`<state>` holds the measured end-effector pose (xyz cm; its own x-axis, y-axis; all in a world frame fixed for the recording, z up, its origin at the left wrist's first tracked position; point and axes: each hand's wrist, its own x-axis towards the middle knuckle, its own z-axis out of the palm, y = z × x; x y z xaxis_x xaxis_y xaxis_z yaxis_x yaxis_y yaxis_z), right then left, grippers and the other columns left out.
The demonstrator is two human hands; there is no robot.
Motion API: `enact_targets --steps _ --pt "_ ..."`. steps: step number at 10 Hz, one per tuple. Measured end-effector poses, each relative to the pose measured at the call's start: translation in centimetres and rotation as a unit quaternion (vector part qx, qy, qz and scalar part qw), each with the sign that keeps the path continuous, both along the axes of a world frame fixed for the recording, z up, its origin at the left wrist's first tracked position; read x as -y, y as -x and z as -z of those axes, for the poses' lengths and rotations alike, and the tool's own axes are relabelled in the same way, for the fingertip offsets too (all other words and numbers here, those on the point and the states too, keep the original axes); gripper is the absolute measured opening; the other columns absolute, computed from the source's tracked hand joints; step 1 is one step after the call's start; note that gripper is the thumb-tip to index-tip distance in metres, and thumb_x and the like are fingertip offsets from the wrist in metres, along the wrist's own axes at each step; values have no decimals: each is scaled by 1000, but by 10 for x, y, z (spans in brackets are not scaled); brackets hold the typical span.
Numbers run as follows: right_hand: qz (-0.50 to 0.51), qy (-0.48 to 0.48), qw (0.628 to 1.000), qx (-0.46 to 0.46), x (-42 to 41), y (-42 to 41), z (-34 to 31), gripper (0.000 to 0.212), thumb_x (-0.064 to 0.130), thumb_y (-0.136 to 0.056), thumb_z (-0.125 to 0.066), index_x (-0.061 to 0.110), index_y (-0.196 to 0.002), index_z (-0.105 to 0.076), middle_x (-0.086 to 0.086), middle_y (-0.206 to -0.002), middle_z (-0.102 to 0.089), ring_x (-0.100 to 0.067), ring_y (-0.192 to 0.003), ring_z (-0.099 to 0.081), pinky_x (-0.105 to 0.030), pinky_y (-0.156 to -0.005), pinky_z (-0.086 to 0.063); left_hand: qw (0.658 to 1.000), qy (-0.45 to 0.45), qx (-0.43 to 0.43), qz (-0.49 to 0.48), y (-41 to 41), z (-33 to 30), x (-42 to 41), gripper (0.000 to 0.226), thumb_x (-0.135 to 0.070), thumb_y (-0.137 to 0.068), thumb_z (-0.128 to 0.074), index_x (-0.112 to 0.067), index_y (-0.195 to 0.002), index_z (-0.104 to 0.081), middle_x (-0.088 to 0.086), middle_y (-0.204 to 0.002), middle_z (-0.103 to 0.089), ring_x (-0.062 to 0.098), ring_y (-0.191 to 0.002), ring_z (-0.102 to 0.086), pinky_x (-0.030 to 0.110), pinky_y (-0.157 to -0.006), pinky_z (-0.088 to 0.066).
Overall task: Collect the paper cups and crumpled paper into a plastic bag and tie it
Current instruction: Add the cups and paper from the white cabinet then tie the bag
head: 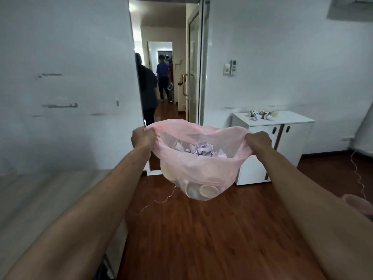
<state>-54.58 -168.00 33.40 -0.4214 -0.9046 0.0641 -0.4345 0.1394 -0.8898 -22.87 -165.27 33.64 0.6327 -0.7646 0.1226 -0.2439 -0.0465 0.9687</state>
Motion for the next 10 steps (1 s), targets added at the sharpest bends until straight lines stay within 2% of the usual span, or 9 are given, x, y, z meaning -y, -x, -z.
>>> enact_targets --steps 1,2,3,4,6,7,8,9,10 --pt "14 -2 1000 12 37 35 9 16 10 -84 -50 -3 -89 -57 -24 -102 -65 -34 -86 -61 -27 -59 -46 1000 6 5 18 36 7 45 26 -10 -90 -47 0 -100 -69 20 -101 -69 33 -90 -66 32 -75 -52" --pt "33 -10 999 9 78 62 19 13 10 -88 -50 -2 -88 -55 -19 -94 -59 -32 -83 -55 -29 -64 -45 999 -4 4 47 67 15 98 20 -9 -90 -47 -8 -80 -63 12 -91 -67 29 -88 -64 31 -79 -54" --pt "39 -25 999 9 130 90 29 11 10 -88 -49 0 -85 -54 -17 -95 -56 -31 -83 -53 -25 -50 -36 998 -10 2 67 98 25 158 17 -11 -93 -49 -12 -82 -62 5 -85 -63 26 -85 -61 31 -79 -52" --pt "57 -36 997 29 186 114 33 17 10 -86 -49 -1 -95 -58 -18 -101 -57 -32 -85 -55 -26 -53 -40 996 -19 9 90 124 32 221 24 -13 -92 -49 -15 -72 -60 2 -75 -62 26 -83 -61 30 -77 -52" --pt "78 -47 996 15 313 163 31 34 10 -87 -49 -8 -113 -60 -22 -110 -62 -30 -85 -54 -28 -61 -42 993 -35 31 109 172 33 365 26 -13 -93 -50 -4 -105 -71 10 -98 -69 24 -83 -62 25 -67 -48" --pt "86 -40 995 -16 368 189 27 31 10 -89 -48 -9 -110 -61 -20 -101 -60 -29 -84 -52 -29 -69 -40 990 -42 41 126 199 29 429 25 -15 -93 -51 -5 -104 -71 13 -102 -69 31 -94 -65 33 -86 -54" --pt "98 -32 994 -22 415 216 26 30 10 -88 -48 -9 -107 -62 -21 -104 -62 -28 -86 -51 -29 -72 -40 984 -39 46 168 228 28 488 31 -21 -86 -51 -1 -99 -70 21 -103 -71 37 -99 -68 42 -88 -56" --pt "117 -25 993 -2 461 246 22 22 9 -88 -48 -4 -99 -61 -17 -95 -57 -29 -86 -52 -29 -69 -42 978 -41 37 202 259 27 550 33 -21 -93 -50 -1 -115 -65 21 -112 -68 37 -103 -67 42 -85 -56" --pt "106 -28 994 -26 538 296 34 12 9 -87 -48 0 -89 -57 -15 -91 -56 -30 -86 -55 -25 -56 -41 977 -31 33 207 293 33 613 34 -24 -89 -51 -2 -111 -66 20 -109 -70 38 -99 -68 45 -84 -56"
